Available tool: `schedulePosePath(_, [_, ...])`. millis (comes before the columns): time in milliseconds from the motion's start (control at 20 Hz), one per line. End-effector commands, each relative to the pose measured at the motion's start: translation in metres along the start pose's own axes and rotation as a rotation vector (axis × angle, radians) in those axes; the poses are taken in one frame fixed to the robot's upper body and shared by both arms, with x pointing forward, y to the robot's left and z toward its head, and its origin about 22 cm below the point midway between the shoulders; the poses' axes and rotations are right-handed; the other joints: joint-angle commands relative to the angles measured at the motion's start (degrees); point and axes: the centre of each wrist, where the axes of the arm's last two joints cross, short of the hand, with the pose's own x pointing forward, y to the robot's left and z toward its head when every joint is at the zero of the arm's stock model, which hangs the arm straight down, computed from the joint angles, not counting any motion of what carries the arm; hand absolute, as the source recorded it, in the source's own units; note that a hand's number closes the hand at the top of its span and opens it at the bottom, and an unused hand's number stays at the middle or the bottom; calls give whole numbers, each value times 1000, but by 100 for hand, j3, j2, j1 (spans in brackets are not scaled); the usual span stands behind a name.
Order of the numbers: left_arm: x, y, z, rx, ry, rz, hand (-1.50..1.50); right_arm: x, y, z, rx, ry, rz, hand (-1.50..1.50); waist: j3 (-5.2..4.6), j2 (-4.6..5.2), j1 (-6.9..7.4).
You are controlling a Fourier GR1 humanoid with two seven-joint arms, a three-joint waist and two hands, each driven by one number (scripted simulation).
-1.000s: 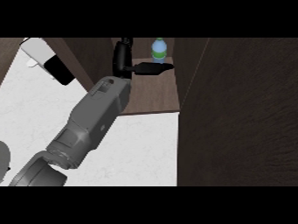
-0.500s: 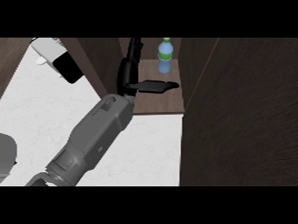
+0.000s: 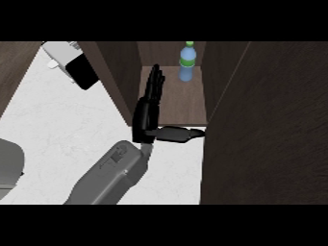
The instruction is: Pick up the bottled water, place it into the cabinet and close the cabinet
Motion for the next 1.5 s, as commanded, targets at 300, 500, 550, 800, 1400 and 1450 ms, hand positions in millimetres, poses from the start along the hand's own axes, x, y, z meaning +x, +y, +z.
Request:
schedulePosePath(300, [6,1,102,-100,45,102,150,25,35,-12,98,-6,55,150,-2,30,-4])
schedulePosePath(500, [28,31,122,-93,45,85,150,18,26,-11,183,16,71,150,4,23,-15])
schedulePosePath(550, [36,33,125,-136,37,92,150,24,28,-15,203,32,51,150,2,26,-6])
schedulePosePath(800, [55,77,145,-100,43,41,150,19,37,-13,254,36,51,150,1,31,-6])
schedulePosePath(1400, [103,161,150,-82,5,8,-150,34,64,-17,536,34,42,150,-22,-24,-86])
schedulePosePath(1450, [93,161,160,-54,19,34,-150,36,66,-20,535,24,53,150,-31,-5,-56])
